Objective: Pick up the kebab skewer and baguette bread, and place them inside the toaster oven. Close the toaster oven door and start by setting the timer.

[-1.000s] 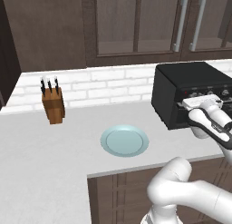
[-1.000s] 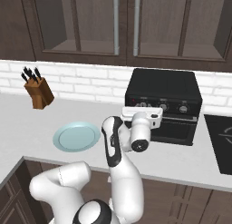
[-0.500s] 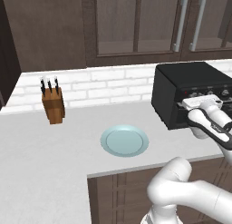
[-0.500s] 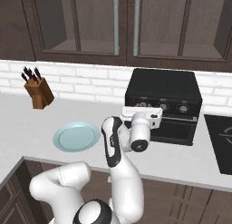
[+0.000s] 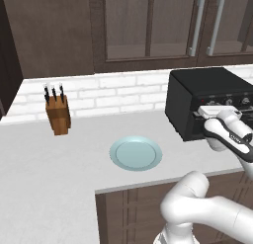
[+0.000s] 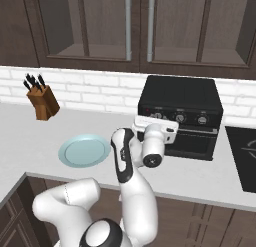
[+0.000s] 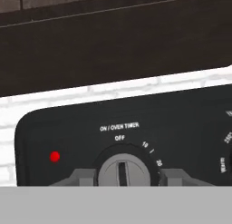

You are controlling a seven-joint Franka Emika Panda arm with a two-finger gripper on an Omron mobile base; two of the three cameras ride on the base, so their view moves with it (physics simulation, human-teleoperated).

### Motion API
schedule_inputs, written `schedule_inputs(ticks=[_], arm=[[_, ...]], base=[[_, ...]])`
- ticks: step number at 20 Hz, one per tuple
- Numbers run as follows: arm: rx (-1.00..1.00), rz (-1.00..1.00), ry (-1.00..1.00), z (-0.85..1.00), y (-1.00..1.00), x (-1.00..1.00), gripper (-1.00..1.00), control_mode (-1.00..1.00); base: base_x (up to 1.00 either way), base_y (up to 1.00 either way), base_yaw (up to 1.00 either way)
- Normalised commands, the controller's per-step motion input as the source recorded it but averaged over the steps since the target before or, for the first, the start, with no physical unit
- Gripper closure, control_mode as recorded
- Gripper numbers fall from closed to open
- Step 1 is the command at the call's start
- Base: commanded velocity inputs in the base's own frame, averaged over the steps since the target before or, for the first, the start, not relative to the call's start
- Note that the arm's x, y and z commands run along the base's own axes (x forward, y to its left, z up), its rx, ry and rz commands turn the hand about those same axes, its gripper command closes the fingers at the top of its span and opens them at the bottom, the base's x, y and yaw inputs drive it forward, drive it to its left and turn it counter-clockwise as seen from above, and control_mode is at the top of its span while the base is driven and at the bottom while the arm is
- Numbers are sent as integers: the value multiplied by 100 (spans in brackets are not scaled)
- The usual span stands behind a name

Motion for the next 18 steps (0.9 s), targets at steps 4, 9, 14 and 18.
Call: schedule_inputs(ticks=[4, 9, 14, 18], arm=[[32, 0, 3, 0, 13, 3, 100, -100], [31, 0, 2, 0, 4, 12, 100, -100], [23, 0, 0, 0, 0, 34, 100, -100], [17, 3, 0, 2, 0, 48, 100, -100]], base=[[0, 0, 0], [0, 0, 0], [0, 0, 0], [0, 0, 0]])
